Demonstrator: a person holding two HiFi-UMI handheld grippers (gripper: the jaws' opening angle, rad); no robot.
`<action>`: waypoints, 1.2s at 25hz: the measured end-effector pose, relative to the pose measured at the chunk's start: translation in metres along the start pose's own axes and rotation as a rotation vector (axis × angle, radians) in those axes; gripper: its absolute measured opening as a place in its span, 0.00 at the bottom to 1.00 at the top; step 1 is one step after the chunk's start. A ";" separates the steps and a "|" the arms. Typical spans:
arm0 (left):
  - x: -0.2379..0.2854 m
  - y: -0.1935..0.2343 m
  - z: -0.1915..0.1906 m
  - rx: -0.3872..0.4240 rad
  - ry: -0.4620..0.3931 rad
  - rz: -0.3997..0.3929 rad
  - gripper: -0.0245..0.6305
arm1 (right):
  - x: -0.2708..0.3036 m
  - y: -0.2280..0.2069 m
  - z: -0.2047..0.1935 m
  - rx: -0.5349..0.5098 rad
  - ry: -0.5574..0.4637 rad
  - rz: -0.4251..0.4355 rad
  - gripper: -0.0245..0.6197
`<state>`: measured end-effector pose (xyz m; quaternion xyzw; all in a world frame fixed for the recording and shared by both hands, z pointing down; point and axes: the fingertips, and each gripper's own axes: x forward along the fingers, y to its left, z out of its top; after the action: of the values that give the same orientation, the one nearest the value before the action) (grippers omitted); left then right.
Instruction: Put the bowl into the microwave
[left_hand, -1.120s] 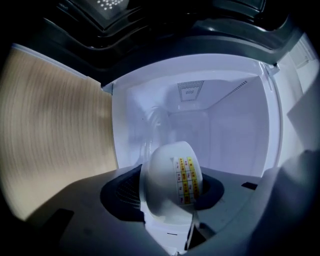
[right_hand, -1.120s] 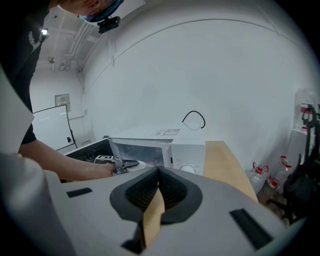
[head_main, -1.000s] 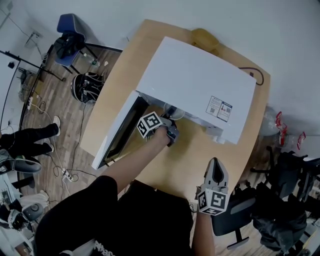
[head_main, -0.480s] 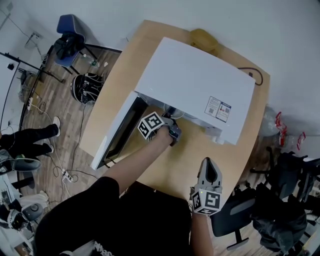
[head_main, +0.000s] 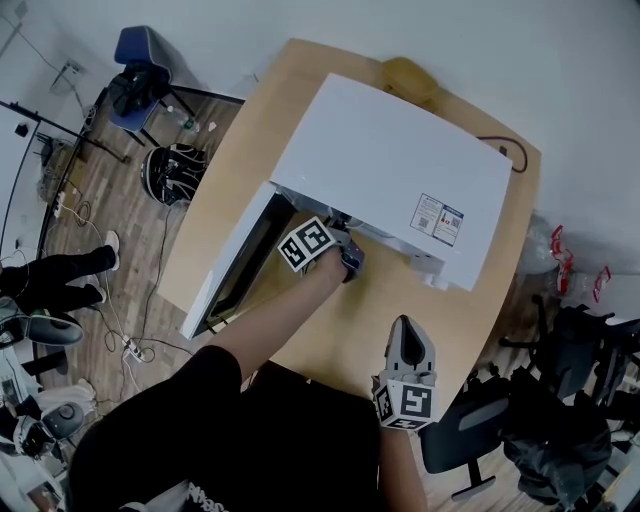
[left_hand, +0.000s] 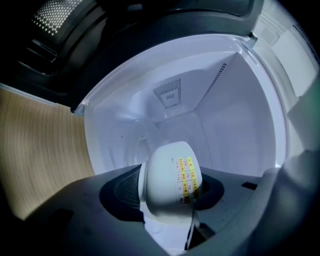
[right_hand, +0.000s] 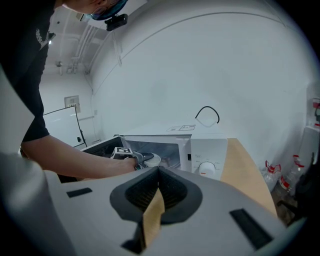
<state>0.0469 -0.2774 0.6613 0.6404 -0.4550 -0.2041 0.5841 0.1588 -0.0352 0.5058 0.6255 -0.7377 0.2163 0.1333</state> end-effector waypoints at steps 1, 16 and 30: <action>0.000 0.000 0.001 0.021 -0.008 0.004 0.35 | 0.000 0.000 -0.001 0.000 0.002 0.001 0.13; 0.002 0.003 0.017 0.208 -0.058 0.086 0.35 | 0.001 0.008 0.000 -0.011 0.003 0.018 0.13; 0.001 -0.001 -0.009 -0.115 -0.041 0.077 0.37 | -0.003 0.017 -0.004 0.033 0.003 0.035 0.13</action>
<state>0.0545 -0.2731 0.6625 0.5835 -0.4789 -0.2203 0.6177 0.1422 -0.0289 0.5053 0.6144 -0.7445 0.2316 0.1205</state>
